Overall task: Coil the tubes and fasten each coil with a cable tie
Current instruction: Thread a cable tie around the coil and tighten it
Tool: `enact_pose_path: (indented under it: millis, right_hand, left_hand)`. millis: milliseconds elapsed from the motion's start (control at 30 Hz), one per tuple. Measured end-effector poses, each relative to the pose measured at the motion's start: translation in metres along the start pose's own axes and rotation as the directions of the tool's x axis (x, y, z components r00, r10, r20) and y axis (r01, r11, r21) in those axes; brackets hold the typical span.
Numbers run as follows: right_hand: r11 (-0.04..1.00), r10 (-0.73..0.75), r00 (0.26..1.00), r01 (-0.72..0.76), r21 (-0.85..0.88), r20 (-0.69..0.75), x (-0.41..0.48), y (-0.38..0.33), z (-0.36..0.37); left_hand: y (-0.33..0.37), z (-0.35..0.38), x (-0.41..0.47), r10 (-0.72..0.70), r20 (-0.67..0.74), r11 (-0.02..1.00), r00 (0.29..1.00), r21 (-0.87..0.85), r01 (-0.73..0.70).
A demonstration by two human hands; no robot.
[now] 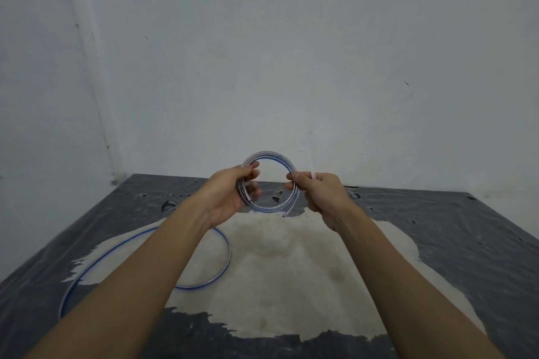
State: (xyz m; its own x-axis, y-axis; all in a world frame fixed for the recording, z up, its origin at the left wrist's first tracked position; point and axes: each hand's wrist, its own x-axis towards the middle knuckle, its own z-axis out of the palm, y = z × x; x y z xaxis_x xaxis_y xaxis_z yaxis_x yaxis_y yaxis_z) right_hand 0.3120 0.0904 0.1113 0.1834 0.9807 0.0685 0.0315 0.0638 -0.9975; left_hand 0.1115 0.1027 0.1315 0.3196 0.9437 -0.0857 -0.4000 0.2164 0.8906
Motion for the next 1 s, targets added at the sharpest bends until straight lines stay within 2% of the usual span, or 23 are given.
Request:
enact_pose_path:
  millis: [100,233,333,433,500,733,933,1000]
  right_hand:
    - [0.998,0.035,0.999,-0.036,0.049,0.034,-0.004,-0.001,0.0]
    - [0.996,0.057,0.997,-0.06,0.06,0.048,-0.006,-0.002,-0.002]
    - [0.997,0.054,0.998,-0.056,0.043,0.04,-0.008,-0.002,-0.004]
    - [0.999,0.045,0.998,-0.045,-0.006,0.042,-0.009,0.0,-0.01]
    - [0.999,0.043,0.997,-0.041,-0.031,0.065,-0.01,0.001,-0.014]
    - [0.996,0.073,0.995,-0.077,0.051,0.073,-0.012,-0.001,-0.009]
    - [0.994,0.052,0.999,-0.053,0.093,0.013,-0.007,0.002,-0.018]
    - [0.997,0.037,0.999,-0.037,0.063,-0.002,-0.007,0.003,-0.02]
  left_hand:
    - [0.0,0.0,-0.002,0.06,0.071,0.998,0.996,-0.029,-0.058]
    - [-0.006,0.006,-0.001,0.127,0.031,0.992,0.991,-0.004,-0.127]
    - [-0.008,0.007,-0.001,0.054,-0.001,0.999,0.999,-0.005,-0.054]
    - [-0.005,0.002,-0.002,-0.105,0.008,0.989,0.994,0.102,0.103]
    - [-0.004,0.003,-0.003,-0.134,-0.002,0.978,0.991,0.161,0.133]
    - [-0.01,0.02,0.004,0.148,-0.155,0.988,0.977,0.064,-0.14]
    - [0.0,0.016,-0.001,0.176,-0.124,0.98,0.977,0.11,-0.163]
    - [0.0,0.012,-0.001,0.183,-0.102,0.961,0.978,0.23,-0.155]
